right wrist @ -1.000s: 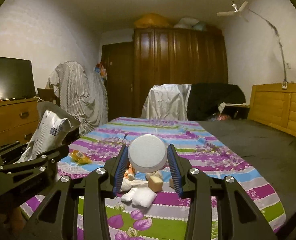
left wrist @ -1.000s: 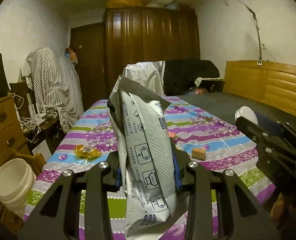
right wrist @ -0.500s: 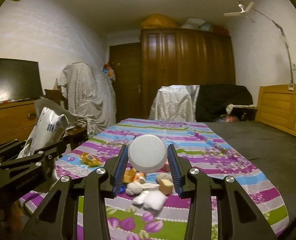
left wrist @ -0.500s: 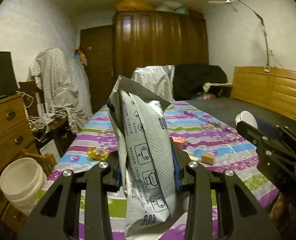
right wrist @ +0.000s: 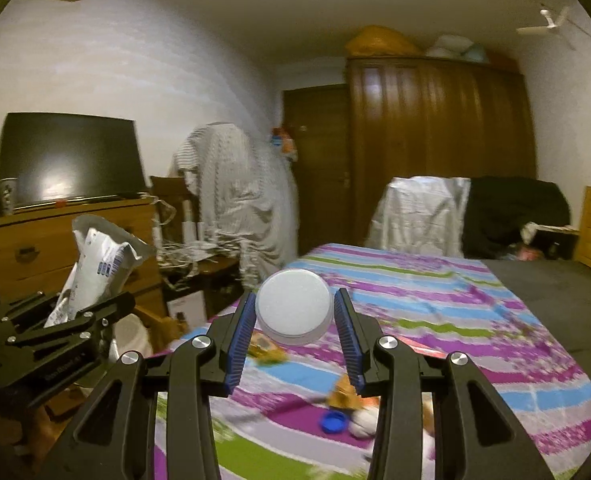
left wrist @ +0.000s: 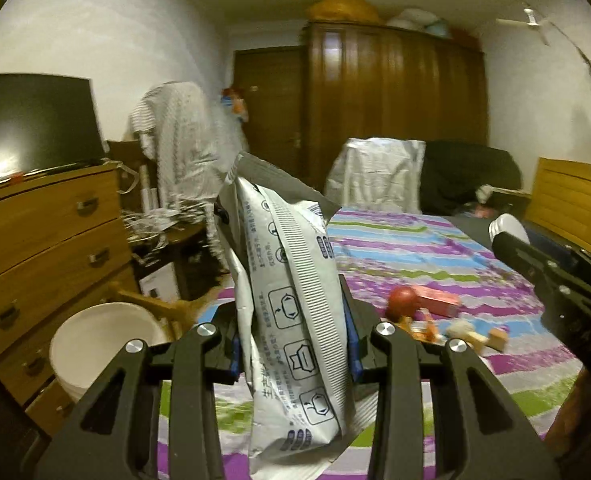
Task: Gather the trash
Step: 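Carry the pouch and round lid in both tools over the white bin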
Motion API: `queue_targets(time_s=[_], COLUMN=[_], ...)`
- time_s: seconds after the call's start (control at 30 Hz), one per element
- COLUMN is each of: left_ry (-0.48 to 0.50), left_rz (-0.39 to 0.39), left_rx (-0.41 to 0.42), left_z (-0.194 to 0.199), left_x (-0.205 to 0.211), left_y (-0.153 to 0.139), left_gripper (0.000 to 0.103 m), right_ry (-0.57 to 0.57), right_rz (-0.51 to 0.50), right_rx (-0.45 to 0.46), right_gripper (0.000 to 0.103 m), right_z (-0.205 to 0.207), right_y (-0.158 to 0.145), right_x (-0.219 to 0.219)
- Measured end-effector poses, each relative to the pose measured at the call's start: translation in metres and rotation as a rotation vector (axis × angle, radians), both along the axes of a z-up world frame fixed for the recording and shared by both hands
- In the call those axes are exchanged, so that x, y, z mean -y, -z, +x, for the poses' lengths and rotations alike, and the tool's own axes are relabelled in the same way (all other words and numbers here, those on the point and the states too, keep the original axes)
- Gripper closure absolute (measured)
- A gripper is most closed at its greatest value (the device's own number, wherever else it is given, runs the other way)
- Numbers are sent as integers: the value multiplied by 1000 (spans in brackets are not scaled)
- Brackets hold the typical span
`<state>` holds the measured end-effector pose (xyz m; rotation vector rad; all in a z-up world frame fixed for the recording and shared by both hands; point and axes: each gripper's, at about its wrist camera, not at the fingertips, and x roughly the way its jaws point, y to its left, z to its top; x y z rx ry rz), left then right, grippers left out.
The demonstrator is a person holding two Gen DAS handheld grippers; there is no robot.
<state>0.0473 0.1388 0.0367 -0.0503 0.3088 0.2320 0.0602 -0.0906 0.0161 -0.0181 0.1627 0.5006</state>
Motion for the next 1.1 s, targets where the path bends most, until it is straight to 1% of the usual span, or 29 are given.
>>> queue_targets(time_s=[0.13, 0.23, 0.37, 0.5, 0.6, 0.67, 0.7, 0.73, 0.77, 0.8, 0.83, 0.87, 0.97, 1.0, 1.07, 1.1], left_ry=[-70, -122, -183, -239, -275, -288, -291, -295, -296, -295, -294, -294, -298, -299, -297, -289], left_rz=[-13, -30, -35, -51, -69, -84, -97, -105, -116, -127, -146, -166, -191, -205, -240, -273], left_rx=[-13, -25, -42, -70, -92, -111, -131, -142, -159, -171, -187, -207, -252, -270, -305, -326], left_z=[-2, -2, -3, -3, -1, -1, 1, 5, 8, 10, 14, 17, 24, 27, 31, 33], left_x=[-36, -68, -109, -152, -181, -198, -209, -216, -225, -232, -242, -251, -268, -275, -286, -294], left_y=[-3, -5, -5, -4, -2, 2, 4, 6, 9, 12, 16, 20, 32, 37, 48, 54], left_gripper=[67, 67, 67, 67, 67, 67, 67, 67, 67, 67, 67, 67, 67, 67, 67, 67], right_ry=[-99, -160, -243, -345, -411, -435, -459, -471, -489, -501, -520, -529, -564, -575, -588, -595], right_rz=[-13, -28, -49, -80, -119, -140, -160, -168, -186, -199, -217, -225, -270, -292, -324, -343], right_rx=[-22, -46, -82, -142, -195, -215, -237, -250, -270, -285, -315, -329, -396, -426, -456, -482], right_gripper=[61, 61, 61, 61, 61, 61, 61, 61, 61, 61, 61, 61, 61, 61, 61, 61], right_z=[15, 27, 40, 60, 87, 104, 111, 114, 120, 121, 129, 134, 147, 155, 164, 170], right_y=[-14, -18, -22, -25, -24, -20, -18, -14, -11, -5, 1, 5, 24, 31, 43, 50], right_x=[-54, -93, -154, -224, -277, -309, -331, -340, -359, -369, -389, -396, -429, -446, -460, -470])
